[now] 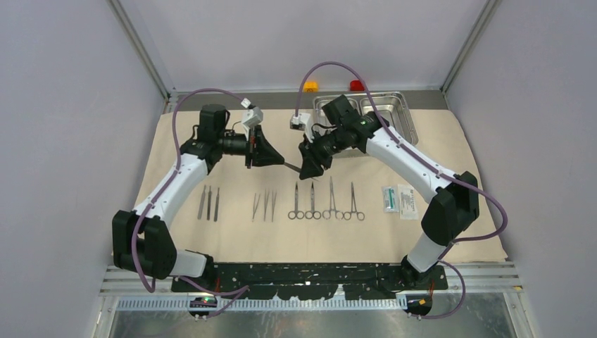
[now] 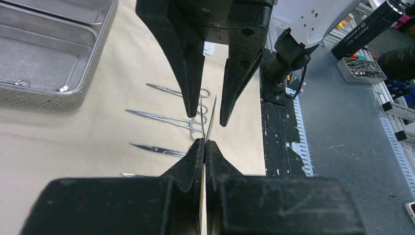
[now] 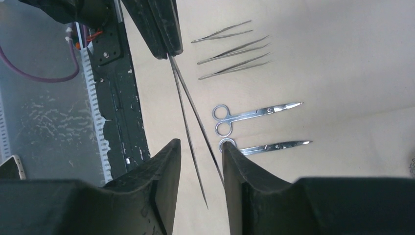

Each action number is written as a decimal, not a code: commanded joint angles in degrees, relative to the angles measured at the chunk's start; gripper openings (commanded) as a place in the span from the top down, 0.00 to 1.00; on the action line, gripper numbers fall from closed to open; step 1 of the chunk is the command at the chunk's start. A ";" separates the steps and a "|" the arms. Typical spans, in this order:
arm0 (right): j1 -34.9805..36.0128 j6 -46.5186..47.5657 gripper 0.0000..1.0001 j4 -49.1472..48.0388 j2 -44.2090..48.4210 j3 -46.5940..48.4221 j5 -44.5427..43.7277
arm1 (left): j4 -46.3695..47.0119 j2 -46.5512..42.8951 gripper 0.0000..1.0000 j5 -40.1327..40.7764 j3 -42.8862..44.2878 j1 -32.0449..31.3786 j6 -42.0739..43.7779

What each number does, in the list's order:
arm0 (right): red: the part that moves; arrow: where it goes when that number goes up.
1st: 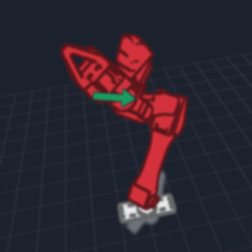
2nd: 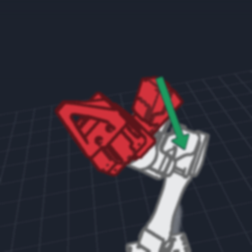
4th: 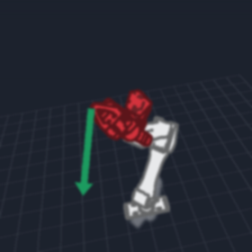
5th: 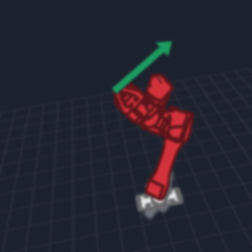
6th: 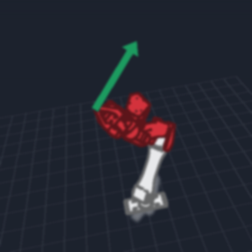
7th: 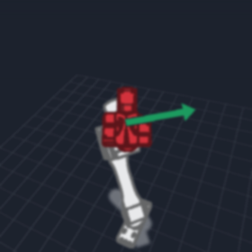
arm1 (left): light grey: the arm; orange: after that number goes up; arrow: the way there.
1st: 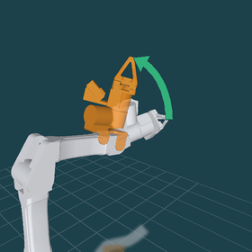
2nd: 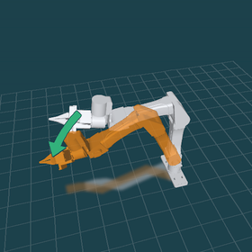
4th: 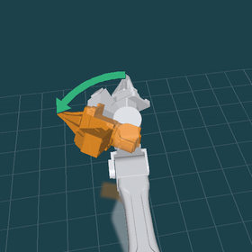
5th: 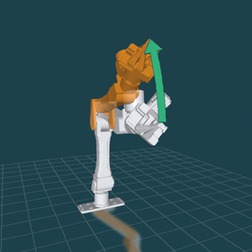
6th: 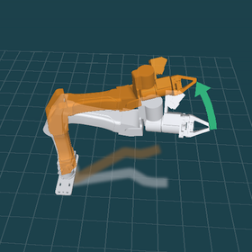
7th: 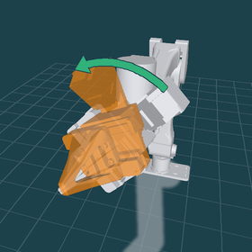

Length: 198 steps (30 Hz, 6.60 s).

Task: Open and lay out the surgical kit
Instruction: Place the medical item in the surgical kit.

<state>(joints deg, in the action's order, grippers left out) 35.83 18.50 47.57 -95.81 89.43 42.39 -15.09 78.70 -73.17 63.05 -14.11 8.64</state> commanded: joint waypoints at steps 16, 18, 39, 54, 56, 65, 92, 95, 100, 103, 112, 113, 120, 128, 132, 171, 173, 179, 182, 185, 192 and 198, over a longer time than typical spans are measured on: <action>1.41 8.98 0.99 6.63 0.24 3.93 -3.59 | -18.01 -9.81 0.49 5.27 -0.57 0.93 23.29; 2.29 8.90 1.00 6.40 -0.05 3.88 -3.55 | -18.57 -10.77 0.45 6.92 -1.08 0.24 25.91; 5.32 4.67 0.99 3.29 -0.25 2.87 -3.37 | -12.86 -5.44 0.63 9.57 -1.84 -6.19 24.54; 1.86 0.07 1.00 -0.32 4.11 1.23 1.40 | -12.11 -8.53 1.00 9.22 -7.44 -6.02 23.93; 1.14 -0.16 0.99 -0.32 4.57 1.05 2.57 | -11.84 -8.82 1.00 9.29 -8.18 -5.89 23.88; 1.03 1.05 0.93 -0.37 6.70 -0.78 3.65 | -7.64 -8.56 1.00 6.79 -10.09 -4.47 18.73; 0.07 1.07 0.51 -3.86 8.78 -4.96 1.17 | 5.07 -9.70 1.00 2.03 -13.64 -0.75 5.43; 0.03 0.74 0.48 -4.24 9.19 -4.30 0.30 | 5.15 -9.96 1.00 1.65 -14.00 -0.74 5.56; 0.07 0.63 0.46 -3.80 10.03 -2.68 -0.52 | 5.17 -10.14 1.00 0.95 -14.33 -0.75 5.60; -0.01 1.00 0.45 -3.54 10.29 -2.62 -0.74 | 5.74 -10.29 1.00 0.30 -14.44 -0.76 4.72; -0.55 -2.61 0.45 -7.45 10.55 -5.76 4.78 | 18.79 -11.51 1.00 -0.67 -16.86 -0.74 -7.16; -0.59 -3.03 0.45 -8.17 10.53 -6.22 5.18 | 19.58 -11.32 1.00 -0.89 -16.85 -0.74 -7.96; -1.05 -4.28 0.46 -10.22 10.63 -7.06 5.48 | 23.14 -11.78 1.00 -1.80 -17.66 -0.74 -11.99; -1.68 -6.29 0.57 -11.65 10.56 -7.88 8.39 | 26.55 -11.90 1.00 -1.19 -18.20 -0.79 -14.73; -1.74 -6.11 0.60 -11.54 10.55 -8.32 8.37 | 27.85 -11.90 1.00 -0.91 -18.52 -0.74 -15.80; 5.03 1.80 1.00 -4.67 8.03 -4.80 -1.13 | -14.23 -3.31 0.64 5.76 -1.96 -9.02 21.15; 5.00 1.67 1.00 -4.69 7.68 -4.79 -1.21 | -14.21 -3.01 0.66 5.66 -1.69 -9.39 21.01; 5.14 1.68 0.99 -4.68 7.16 -4.74 -1.07 | -12.85 -2.49 0.69 5.04 -1.00 -9.62 19.16; 5.14 1.79 1.00 -4.44 7.22 -4.90 -1.24 | -11.69 -2.57 0.72 5.16 -1.42 -9.64 18.20; 5.17 1.83 0.99 -4.42 7.38 -5.18 -1.25 | -11.38 -2.65 0.74 5.10 -1.59 -9.62 17.93; 5.15 1.80 1.00 -4.40 7.48 -5.14 -1.25 | -11.20 -2.45 0.84 4.79 -1.97 -9.62 17.86; 5.12 1.76 0.97 -4.07 7.02 -4.87 -1.61 | -11.22 -2.92 1.00 4.80 -2.01 -9.62 16.98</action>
<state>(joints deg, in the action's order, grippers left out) 40.66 20.05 44.23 -89.01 82.41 41.01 -27.94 76.27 -67.09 59.72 -23.53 26.28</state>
